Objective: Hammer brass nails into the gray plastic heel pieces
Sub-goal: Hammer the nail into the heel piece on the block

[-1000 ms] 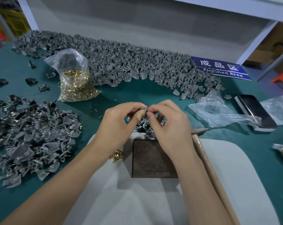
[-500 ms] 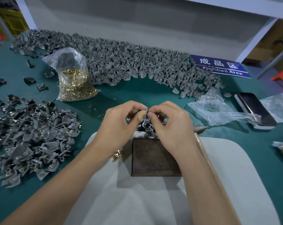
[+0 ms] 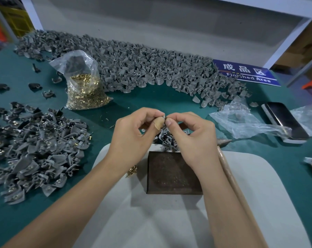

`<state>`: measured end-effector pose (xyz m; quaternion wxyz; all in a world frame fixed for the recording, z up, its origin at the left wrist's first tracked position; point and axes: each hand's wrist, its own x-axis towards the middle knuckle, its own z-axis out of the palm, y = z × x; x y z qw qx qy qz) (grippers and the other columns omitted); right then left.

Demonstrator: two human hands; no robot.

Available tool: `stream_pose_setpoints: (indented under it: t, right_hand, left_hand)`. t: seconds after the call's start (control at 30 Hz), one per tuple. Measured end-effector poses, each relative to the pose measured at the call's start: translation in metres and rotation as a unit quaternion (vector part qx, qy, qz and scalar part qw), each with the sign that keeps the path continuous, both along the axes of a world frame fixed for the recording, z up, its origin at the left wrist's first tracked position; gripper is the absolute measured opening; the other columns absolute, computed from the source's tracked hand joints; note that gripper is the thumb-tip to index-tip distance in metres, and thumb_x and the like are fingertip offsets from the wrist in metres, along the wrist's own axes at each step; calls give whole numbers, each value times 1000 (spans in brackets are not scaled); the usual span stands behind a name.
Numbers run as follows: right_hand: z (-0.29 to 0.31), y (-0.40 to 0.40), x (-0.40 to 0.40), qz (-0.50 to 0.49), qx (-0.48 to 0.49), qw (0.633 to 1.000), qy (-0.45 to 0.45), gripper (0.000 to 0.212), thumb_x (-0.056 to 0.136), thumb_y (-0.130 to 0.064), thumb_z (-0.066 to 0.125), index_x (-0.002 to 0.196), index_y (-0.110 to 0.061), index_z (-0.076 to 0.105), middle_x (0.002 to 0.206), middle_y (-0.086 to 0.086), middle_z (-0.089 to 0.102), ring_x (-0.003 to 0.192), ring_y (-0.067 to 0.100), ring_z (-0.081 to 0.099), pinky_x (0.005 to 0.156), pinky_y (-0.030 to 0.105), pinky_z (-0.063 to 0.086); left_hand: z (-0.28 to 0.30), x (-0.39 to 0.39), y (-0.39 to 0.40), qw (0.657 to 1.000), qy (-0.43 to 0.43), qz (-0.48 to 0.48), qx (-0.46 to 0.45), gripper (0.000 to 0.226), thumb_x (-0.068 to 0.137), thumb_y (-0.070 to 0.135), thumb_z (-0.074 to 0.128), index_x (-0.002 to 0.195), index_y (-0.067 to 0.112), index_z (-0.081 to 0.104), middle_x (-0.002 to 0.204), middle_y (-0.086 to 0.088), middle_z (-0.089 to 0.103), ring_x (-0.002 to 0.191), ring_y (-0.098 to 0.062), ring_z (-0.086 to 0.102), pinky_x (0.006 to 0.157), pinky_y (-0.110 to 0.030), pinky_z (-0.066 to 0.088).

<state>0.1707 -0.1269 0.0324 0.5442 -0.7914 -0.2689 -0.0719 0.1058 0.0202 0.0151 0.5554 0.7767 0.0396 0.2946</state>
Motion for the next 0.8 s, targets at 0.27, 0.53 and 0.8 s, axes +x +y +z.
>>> stream_pose_setpoints:
  t: [0.27, 0.53, 0.8]
  right_hand:
    - [2, 0, 0, 10, 22, 999, 32, 9, 90, -5, 75, 90, -13, 80, 86, -7, 73, 86, 12, 69, 81, 26, 52]
    - [-3, 2, 1, -23, 24, 999, 41, 11, 92, -11, 75, 96, -19, 81, 91, -8, 75, 90, 10, 70, 83, 29, 55]
    - [-2, -1, 0, -67, 33, 995, 70, 24, 101, -18, 62, 100, -38, 75, 90, -17, 75, 84, 9, 71, 76, 38, 60]
  left_hand:
    - [1, 1, -1, 998, -3, -24, -56, 8, 95, 19, 71, 102, 24, 72, 91, 12, 76, 79, -9, 74, 74, -23, 59]
    - [0, 8, -2, 994, 13, -30, -104, 9, 95, 15, 70, 101, 21, 71, 89, 7, 77, 74, -8, 74, 71, -16, 56]
    - [0, 8, -5, 987, 16, -47, -152, 9, 97, 13, 69, 105, 12, 71, 86, -1, 78, 77, -13, 76, 70, -20, 57]
